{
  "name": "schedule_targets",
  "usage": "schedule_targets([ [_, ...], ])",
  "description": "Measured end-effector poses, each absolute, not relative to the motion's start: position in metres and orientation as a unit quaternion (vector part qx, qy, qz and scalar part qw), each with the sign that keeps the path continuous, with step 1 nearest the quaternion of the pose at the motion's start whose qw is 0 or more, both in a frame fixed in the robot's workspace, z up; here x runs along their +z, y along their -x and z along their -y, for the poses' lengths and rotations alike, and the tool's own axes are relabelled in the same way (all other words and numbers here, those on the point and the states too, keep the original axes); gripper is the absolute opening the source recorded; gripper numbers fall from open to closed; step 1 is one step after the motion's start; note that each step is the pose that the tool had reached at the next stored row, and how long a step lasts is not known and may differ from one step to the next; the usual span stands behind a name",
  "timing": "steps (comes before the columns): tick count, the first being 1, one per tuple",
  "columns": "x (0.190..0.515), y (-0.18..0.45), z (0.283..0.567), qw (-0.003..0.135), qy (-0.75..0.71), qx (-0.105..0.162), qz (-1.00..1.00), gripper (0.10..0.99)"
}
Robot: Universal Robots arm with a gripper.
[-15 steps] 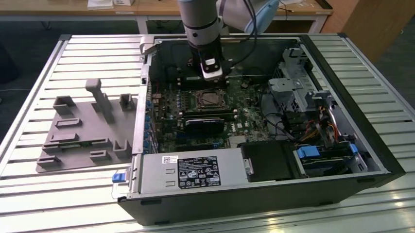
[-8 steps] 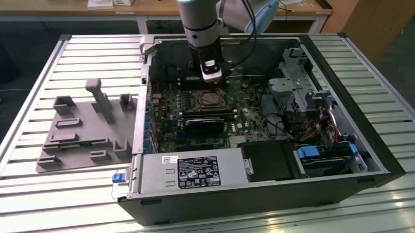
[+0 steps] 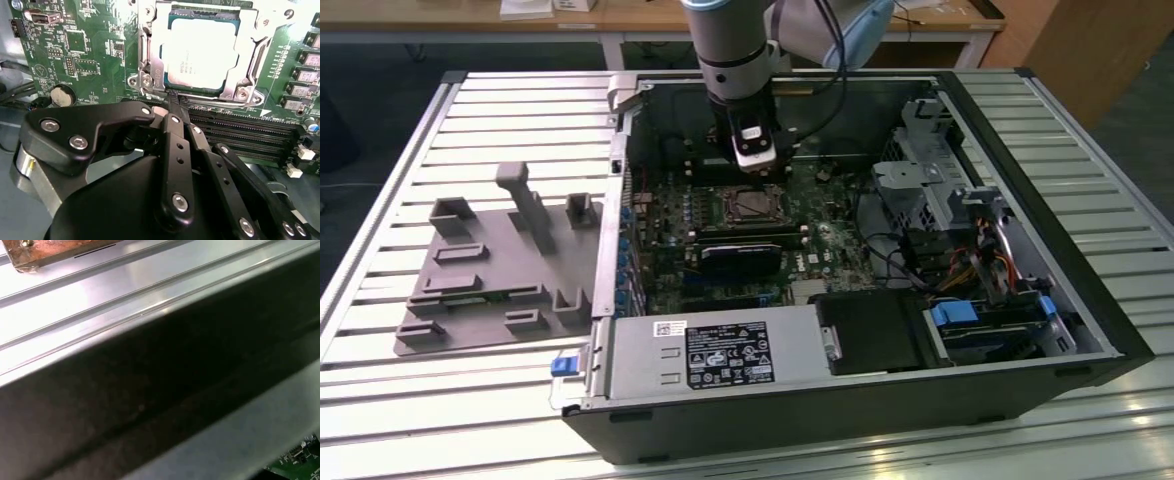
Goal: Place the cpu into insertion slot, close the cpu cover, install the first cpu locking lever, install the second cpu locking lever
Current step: 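Install the first cpu locking lever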
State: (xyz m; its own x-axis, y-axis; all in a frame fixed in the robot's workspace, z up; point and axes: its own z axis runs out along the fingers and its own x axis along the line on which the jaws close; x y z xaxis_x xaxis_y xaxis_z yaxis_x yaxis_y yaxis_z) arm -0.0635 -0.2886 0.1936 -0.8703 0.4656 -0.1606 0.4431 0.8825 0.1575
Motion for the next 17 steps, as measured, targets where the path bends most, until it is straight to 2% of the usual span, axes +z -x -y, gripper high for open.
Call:
schedule_targets([
  [9,0.195,0.064,0.289,0.098,-0.235,0.057,-0.965,0.102],
  [17,0.209,0.064,0.289,0.097,-0.235,0.057,-0.965,0.102],
])
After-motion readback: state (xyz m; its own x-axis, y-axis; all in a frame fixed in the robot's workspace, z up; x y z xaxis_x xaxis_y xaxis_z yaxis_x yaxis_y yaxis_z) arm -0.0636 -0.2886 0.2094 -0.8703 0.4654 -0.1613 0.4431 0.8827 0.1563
